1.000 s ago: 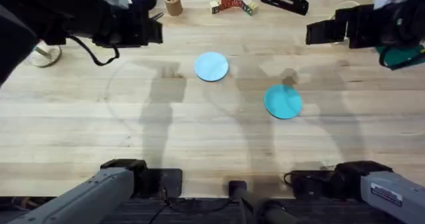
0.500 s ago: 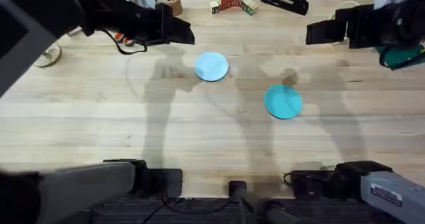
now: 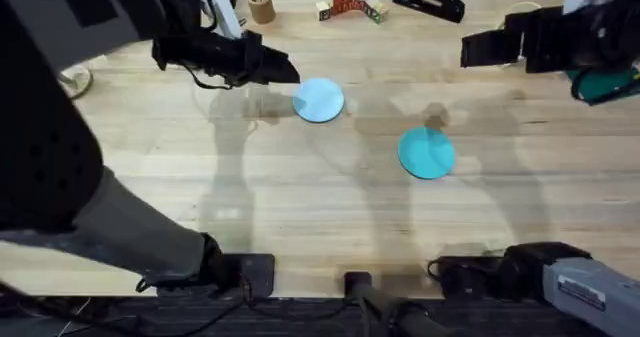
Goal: Pick up the plates from the table one by one and place each into a slot on the dish rack.
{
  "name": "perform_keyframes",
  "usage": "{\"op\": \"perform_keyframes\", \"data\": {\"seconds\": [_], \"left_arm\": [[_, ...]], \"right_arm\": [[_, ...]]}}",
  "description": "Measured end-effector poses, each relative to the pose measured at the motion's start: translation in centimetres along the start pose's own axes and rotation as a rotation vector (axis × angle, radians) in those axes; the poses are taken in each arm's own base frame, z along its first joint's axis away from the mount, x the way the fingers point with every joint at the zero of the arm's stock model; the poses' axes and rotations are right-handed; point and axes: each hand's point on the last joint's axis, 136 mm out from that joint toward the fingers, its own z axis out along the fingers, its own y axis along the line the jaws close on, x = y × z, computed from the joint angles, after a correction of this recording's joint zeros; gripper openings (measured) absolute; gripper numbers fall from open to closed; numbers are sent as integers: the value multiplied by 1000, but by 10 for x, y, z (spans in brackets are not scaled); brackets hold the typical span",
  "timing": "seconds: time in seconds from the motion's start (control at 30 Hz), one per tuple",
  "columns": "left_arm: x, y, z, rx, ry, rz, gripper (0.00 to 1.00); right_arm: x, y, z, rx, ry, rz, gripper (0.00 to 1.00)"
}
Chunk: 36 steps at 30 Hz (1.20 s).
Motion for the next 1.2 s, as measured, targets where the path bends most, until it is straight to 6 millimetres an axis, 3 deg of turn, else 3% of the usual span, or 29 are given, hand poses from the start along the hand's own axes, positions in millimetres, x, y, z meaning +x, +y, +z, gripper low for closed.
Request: {"op": "perform_keyframes", "data": {"seconds": [0.83, 1.2], "left_arm": [[13, 53, 48, 60, 64, -78, 40], [15, 53, 61, 153, 72, -123, 41]], "right_arm": [[0, 0, 0, 0, 0, 0, 996], [0, 0, 0, 0, 0, 0, 996]]}}
